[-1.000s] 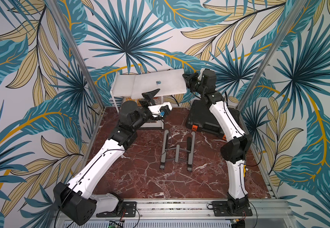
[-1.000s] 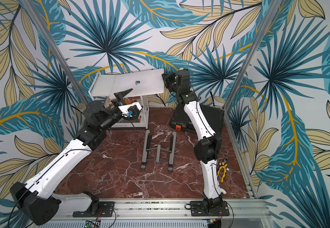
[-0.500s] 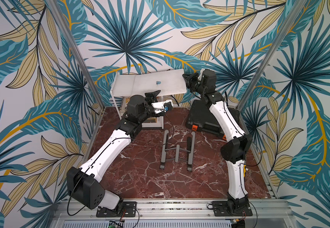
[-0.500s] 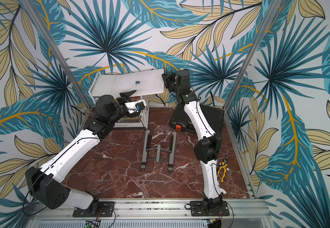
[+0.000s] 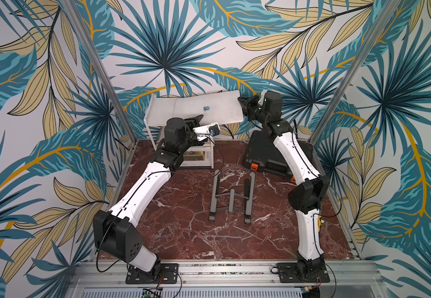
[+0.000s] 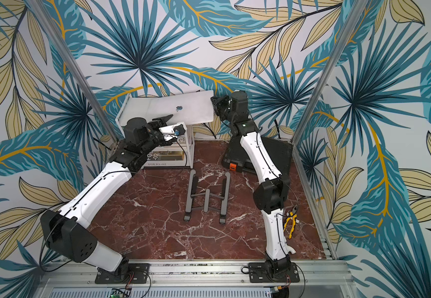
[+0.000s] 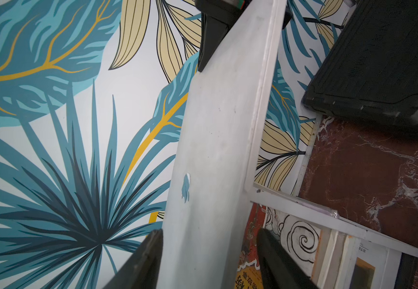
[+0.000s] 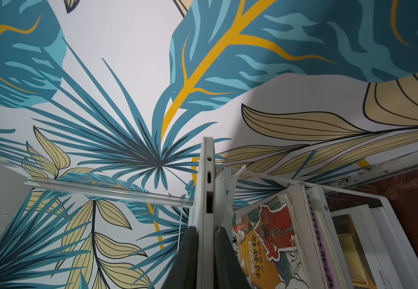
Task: Close the laptop lid and set it aside
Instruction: Place the laptop on the shelf.
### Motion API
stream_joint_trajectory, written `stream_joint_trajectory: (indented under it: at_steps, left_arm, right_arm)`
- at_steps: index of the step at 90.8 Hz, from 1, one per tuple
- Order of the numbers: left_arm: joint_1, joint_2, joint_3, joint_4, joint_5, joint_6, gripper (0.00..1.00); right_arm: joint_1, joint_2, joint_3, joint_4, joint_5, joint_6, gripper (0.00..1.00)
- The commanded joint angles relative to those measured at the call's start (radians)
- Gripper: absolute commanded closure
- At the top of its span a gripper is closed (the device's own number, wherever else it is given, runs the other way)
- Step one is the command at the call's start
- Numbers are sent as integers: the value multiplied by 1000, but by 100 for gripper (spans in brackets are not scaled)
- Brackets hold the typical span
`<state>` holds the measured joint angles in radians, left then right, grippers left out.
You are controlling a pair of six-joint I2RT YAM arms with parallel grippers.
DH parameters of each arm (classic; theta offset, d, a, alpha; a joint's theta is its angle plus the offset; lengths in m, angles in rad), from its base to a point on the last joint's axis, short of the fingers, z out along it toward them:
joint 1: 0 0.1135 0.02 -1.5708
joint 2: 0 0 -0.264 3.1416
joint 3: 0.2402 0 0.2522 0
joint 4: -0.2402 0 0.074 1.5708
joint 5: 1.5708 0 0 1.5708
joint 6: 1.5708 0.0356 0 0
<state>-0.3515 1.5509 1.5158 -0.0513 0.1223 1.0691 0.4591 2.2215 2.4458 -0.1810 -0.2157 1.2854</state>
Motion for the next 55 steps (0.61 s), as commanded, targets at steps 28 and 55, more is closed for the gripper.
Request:
stream_joint_trajectory:
  at_steps: [28,55]
  left_arm:
    - [16,35,19,39,-73,33,39]
    - [19,62,44,80,-121,26,55]
  right_arm:
    - [2,-50,-8,62,-28,32,100]
    - [3,-49,-9,59,-39,34,100]
